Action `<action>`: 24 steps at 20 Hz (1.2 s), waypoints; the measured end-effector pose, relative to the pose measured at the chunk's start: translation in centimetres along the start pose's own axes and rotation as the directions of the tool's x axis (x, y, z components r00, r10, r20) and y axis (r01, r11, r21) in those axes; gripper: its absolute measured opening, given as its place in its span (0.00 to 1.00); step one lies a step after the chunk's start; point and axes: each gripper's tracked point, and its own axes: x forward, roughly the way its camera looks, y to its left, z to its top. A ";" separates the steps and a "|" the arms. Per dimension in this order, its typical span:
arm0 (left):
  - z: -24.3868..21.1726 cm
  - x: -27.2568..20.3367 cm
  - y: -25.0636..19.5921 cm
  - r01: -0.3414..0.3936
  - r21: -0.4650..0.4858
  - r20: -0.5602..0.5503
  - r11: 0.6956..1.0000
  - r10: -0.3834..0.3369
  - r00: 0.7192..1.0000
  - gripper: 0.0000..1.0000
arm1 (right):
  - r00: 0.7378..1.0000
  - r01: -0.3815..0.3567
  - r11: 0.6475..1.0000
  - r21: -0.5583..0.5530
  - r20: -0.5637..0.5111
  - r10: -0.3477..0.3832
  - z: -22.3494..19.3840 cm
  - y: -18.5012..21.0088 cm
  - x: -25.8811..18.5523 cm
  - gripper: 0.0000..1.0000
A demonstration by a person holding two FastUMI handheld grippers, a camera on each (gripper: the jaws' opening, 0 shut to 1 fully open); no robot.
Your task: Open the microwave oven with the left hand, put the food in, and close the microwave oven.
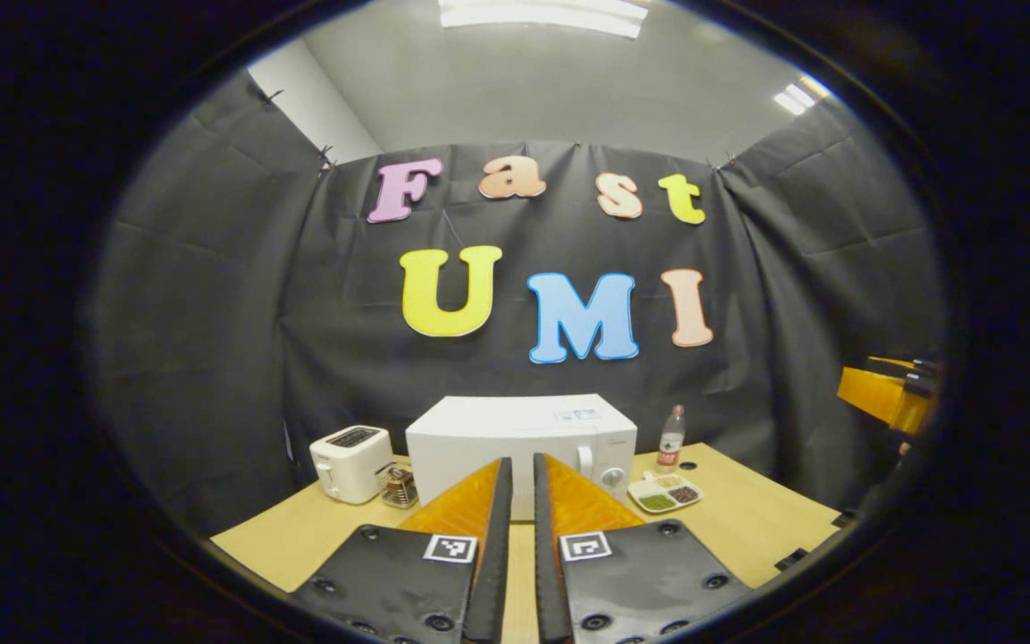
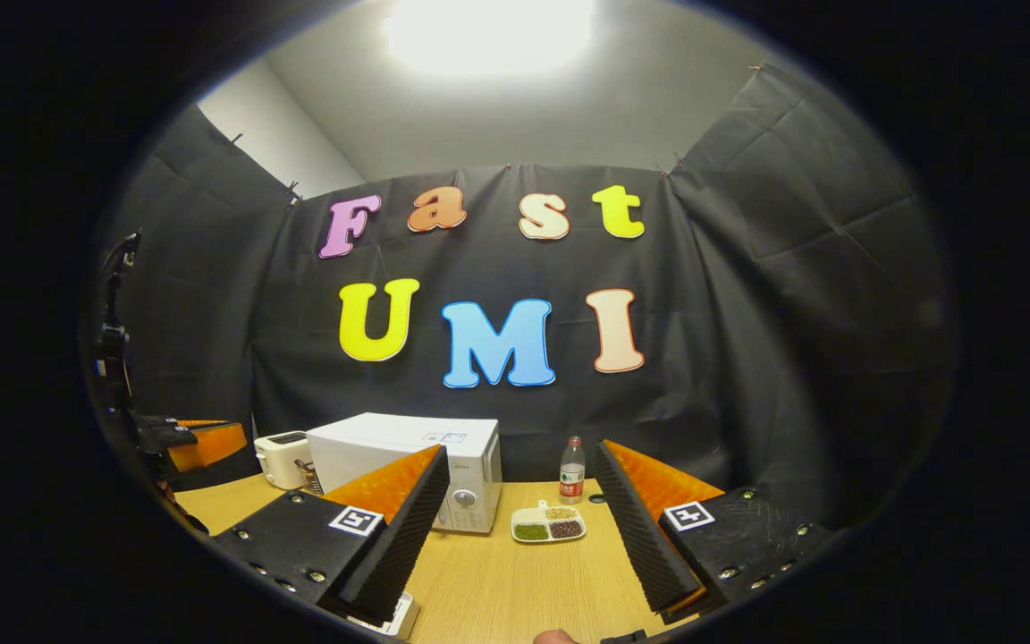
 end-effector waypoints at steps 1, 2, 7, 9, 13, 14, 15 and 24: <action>0.3 -0.5 0.5 -0.004 -0.002 0.008 1.000 0.004 1.000 0.39 | 1.000 0.003 1.000 0.005 -0.009 -0.003 -0.2 0.4 0.0 0.98; 0.6 -0.8 0.9 -0.006 -0.004 0.018 1.000 0.006 1.000 0.48 | 1.000 0.001 1.000 0.012 -0.011 -0.001 -0.3 0.9 -0.1 0.98; 1.5 -2.0 2.6 -0.015 -0.006 0.057 1.000 0.016 0.998 0.98 | 1.000 -0.004 1.000 -0.001 -0.006 0.004 -0.2 2.9 -0.6 0.98; 1.4 -2.2 3.2 -0.021 -0.002 0.058 1.000 0.021 0.998 0.95 | 1.000 -0.007 1.000 -0.002 -0.003 0.007 0.1 3.5 -0.8 0.99; 1.5 -2.6 3.8 -0.021 -0.010 0.063 1.000 0.022 0.998 0.98 | 1.000 -0.010 1.000 -0.014 0.007 0.011 0.5 4.4 -1.2 0.99; 1.6 -2.6 3.9 -0.022 -0.013 0.066 1.000 0.022 0.998 0.98 | 1.000 -0.010 1.000 -0.016 0.007 0.010 0.5 4.6 -1.2 0.99; 1.6 -2.7 4.1 -0.022 -0.013 0.068 1.000 0.023 0.997 0.98 | 1.000 -0.009 1.000 -0.020 0.005 0.009 0.5 4.7 -1.3 0.99; 1.7 -3.4 4.6 -0.015 0.006 0.076 1.000 0.014 0.997 0.96 | 1.000 -0.007 1.000 -0.021 0.007 0.007 0.6 5.8 -2.0 0.99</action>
